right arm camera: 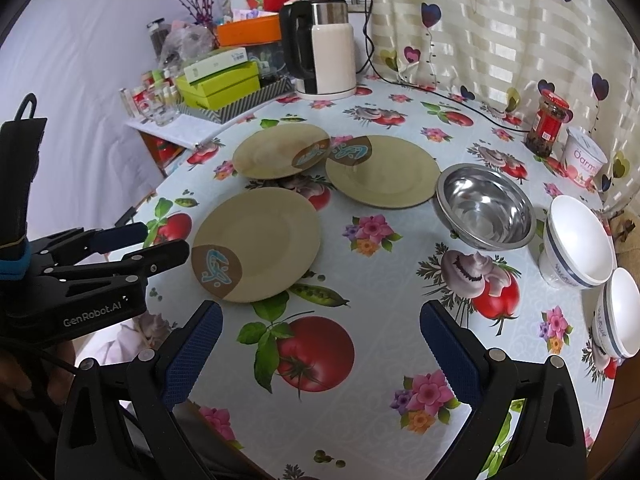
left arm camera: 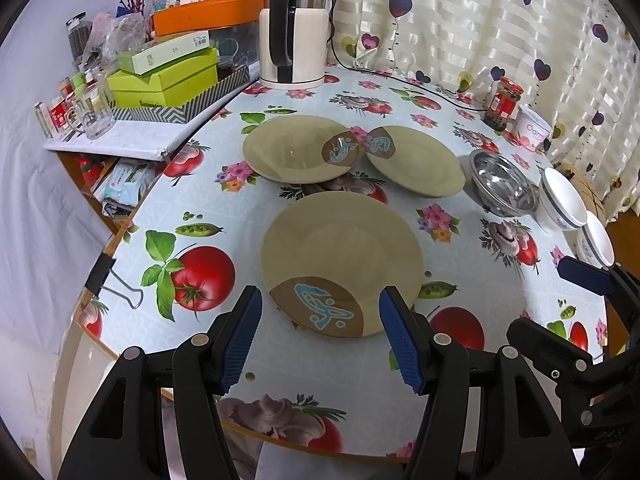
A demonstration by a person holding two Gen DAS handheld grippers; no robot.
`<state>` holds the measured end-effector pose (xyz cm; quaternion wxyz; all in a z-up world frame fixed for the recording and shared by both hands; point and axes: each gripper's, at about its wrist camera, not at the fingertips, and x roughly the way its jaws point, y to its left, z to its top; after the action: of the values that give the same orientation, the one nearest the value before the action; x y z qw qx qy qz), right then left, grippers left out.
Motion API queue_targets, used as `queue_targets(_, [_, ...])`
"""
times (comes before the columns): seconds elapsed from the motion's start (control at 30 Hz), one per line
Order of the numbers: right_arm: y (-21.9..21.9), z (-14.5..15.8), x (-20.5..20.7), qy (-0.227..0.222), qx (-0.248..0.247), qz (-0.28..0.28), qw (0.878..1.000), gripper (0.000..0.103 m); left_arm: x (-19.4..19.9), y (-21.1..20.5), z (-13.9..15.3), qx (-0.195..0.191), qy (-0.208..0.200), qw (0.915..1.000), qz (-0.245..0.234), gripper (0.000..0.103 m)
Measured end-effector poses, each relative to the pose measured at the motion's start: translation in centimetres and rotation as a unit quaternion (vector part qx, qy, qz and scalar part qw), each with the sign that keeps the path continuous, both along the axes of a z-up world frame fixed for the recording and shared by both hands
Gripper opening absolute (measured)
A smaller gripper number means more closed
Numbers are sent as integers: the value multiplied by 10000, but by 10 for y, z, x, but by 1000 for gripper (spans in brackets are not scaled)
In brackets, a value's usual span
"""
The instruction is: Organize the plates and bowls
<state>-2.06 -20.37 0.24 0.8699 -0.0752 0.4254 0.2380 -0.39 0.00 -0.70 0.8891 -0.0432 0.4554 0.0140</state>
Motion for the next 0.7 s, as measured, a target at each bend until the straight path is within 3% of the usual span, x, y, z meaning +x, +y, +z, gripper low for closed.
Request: queue_targets(0.7, [2, -1, 1, -3, 23, -23, 10000, 100, 6, -1, -4, -53, 67, 10000, -9, 62])
